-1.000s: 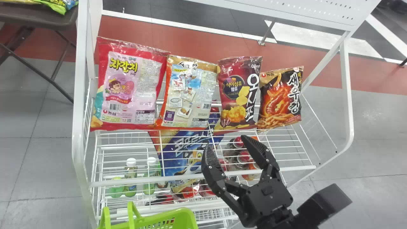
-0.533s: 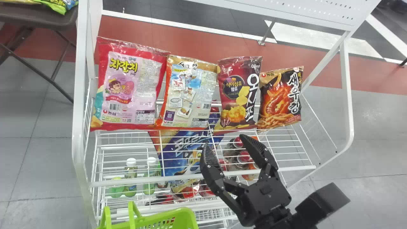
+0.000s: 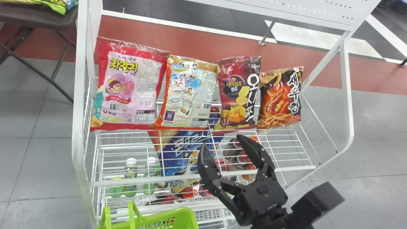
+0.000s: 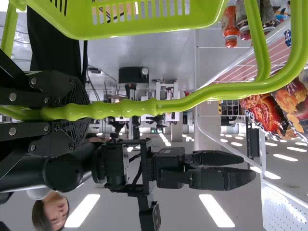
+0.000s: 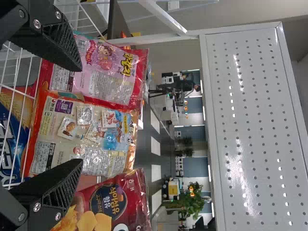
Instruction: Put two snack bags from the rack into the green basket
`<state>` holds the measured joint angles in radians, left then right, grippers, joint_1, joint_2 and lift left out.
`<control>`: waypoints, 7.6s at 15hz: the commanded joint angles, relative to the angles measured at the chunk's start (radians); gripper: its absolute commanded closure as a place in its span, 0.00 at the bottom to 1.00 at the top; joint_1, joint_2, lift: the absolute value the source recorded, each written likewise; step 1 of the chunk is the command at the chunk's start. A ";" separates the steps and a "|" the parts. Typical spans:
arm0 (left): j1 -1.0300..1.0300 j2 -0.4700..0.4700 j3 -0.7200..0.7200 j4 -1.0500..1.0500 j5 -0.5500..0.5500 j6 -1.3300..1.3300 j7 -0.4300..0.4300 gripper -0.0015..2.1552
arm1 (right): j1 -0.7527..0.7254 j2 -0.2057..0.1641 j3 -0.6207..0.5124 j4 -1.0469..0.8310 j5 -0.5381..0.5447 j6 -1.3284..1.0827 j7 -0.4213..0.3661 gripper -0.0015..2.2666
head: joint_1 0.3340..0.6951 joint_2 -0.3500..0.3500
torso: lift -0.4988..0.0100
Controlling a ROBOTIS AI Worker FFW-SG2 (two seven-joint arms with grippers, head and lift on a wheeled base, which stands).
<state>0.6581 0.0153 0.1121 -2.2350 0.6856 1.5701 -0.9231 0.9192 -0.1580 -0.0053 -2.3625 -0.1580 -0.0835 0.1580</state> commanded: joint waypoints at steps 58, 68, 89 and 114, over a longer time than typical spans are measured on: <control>-0.101 0.008 -0.035 0.080 -0.032 0.001 0.016 0.68 | -0.569 0.008 0.202 0.120 -0.021 0.675 0.138 0.99 | 1.00 0.44 | 0.97; -0.109 -0.018 -0.088 0.115 -0.060 0.001 0.035 0.68 | -0.132 0.005 -0.453 -0.297 -0.373 1.003 0.410 0.99 | 1.00 0.00 | 0.97; -0.115 -0.018 -0.089 0.109 -0.061 0.001 0.023 0.68 | -0.122 -0.064 -0.136 -0.150 -0.175 1.393 0.384 0.02 | 1.00 0.00 | 0.97; -0.143 -0.018 -0.107 0.112 -0.080 0.001 0.041 0.67 | -0.657 0.107 0.064 0.422 0.100 0.414 -0.012 0.03 | 1.00 0.00 | 0.97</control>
<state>0.5155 0.0000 0.0021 -2.1277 0.6052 1.5701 -0.8805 0.2866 -0.0523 0.0568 -1.9578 -0.0519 0.2884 0.1525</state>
